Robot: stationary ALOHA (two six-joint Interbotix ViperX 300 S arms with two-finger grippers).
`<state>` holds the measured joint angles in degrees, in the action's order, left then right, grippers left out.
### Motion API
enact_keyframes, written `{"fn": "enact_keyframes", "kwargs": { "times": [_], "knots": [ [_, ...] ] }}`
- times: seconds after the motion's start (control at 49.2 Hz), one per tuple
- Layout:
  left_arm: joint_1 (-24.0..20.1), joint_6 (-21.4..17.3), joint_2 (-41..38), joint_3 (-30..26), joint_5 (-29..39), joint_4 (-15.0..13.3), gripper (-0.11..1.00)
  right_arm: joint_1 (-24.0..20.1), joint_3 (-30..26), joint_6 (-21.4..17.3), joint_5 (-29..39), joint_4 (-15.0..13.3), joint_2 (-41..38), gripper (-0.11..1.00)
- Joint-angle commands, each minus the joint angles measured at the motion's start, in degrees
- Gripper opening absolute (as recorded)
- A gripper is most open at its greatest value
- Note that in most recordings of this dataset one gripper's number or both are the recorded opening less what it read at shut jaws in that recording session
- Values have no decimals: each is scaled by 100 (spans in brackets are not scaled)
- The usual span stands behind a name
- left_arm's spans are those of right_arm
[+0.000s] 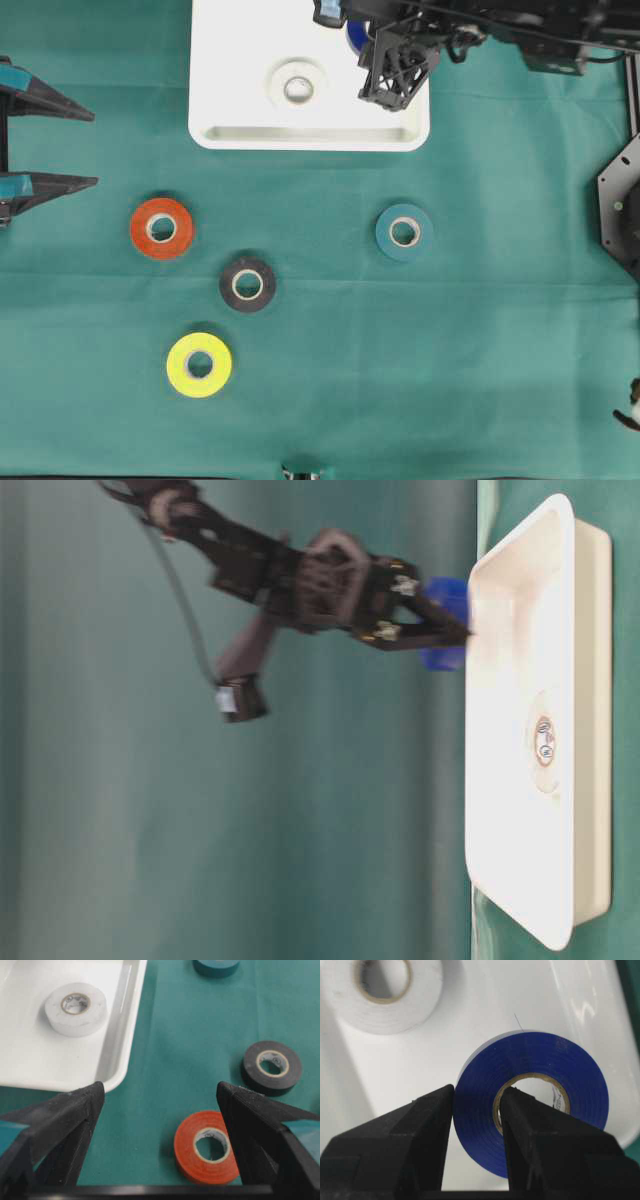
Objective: Pick up the tape from a random location and place it into the white case.
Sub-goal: 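Lower the blue tape roll into the tray's upper right and open the right gripper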
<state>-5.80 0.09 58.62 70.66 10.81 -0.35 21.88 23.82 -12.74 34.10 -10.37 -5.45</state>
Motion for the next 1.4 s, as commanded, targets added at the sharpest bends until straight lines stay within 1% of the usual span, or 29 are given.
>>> {"fn": "enact_keyframes", "kwargs": {
  "times": [0.0,0.142,0.427,0.528,0.976,0.996,1.016,1.159,1.22,1.26,1.382],
  "knots": [
    [-18,9,-62,-53,-44,-9,95,53,-35,-9,-334,-18,-44,31],
    [-18,0,-62,-44,-44,-9,95,141,-26,-18,-659,-18,-246,31],
    [-18,0,-62,-9,-44,-9,95,352,-18,-18,-817,-18,-650,31],
    [-18,0,-62,-9,-44,-9,95,352,-18,-18,-905,-18,-659,31],
    [-62,9,-62,-9,-35,-9,95,360,-26,-26,-914,0,-659,32],
    [-62,0,-62,-9,-44,-9,95,352,-18,-35,-914,0,-659,33],
    [-53,9,-62,-9,-44,-9,95,360,-18,-44,-923,0,-659,37],
    [-62,9,-62,-9,-35,-9,95,352,-18,-62,-932,-26,-650,78],
    [-53,9,-62,-9,-35,-9,95,352,-18,-62,-923,-18,-642,89],
    [-62,9,-62,-9,-35,-9,95,352,-18,-62,-905,-18,-642,92],
    [-62,9,-62,-9,-26,-9,95,352,-44,-62,-773,-18,-545,89]
  ]
}}
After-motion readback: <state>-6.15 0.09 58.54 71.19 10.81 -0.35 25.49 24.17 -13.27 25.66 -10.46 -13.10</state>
